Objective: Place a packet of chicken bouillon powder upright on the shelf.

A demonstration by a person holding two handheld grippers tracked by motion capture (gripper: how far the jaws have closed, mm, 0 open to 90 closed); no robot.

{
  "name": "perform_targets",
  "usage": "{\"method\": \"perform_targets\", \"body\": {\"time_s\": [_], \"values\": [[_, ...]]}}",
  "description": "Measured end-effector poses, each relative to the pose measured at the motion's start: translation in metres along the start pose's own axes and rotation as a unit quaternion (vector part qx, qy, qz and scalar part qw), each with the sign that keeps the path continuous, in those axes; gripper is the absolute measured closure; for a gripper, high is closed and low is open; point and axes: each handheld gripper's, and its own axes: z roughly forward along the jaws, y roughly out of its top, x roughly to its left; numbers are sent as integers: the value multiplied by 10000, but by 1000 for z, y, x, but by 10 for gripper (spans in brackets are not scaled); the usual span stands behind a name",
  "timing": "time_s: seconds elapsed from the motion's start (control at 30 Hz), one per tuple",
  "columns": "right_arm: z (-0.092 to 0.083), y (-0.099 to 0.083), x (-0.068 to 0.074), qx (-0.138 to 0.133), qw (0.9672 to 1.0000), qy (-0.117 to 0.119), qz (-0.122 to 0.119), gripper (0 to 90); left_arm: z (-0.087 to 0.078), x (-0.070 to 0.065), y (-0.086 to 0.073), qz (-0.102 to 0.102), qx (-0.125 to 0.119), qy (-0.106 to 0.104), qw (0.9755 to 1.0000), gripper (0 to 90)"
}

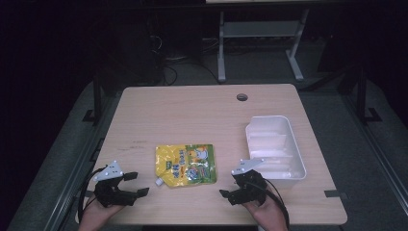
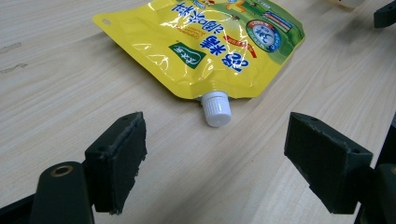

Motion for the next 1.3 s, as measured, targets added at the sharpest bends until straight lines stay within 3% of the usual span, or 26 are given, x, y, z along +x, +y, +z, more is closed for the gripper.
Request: {"method": "perform_targets", "body": {"time_s": [0.33, 0.67, 1.0, 1.3], "values": [[1, 10, 5, -134, 9999, 2, -46, 262, 1, 0, 1, -29, -1, -17, 10000, 202], [11, 44, 8, -234, 9992, -91, -319, 299, 4, 4, 2, -92, 23, -35, 9999, 206], [26, 66, 8, -162, 9989, -169, -412, 345, 6, 10, 3, -151, 33, -13, 9999, 209], [43, 79, -1, -26, 9995, -81, -300, 413, 9, 14, 8, -239, -7, -6, 9997, 211]]}}
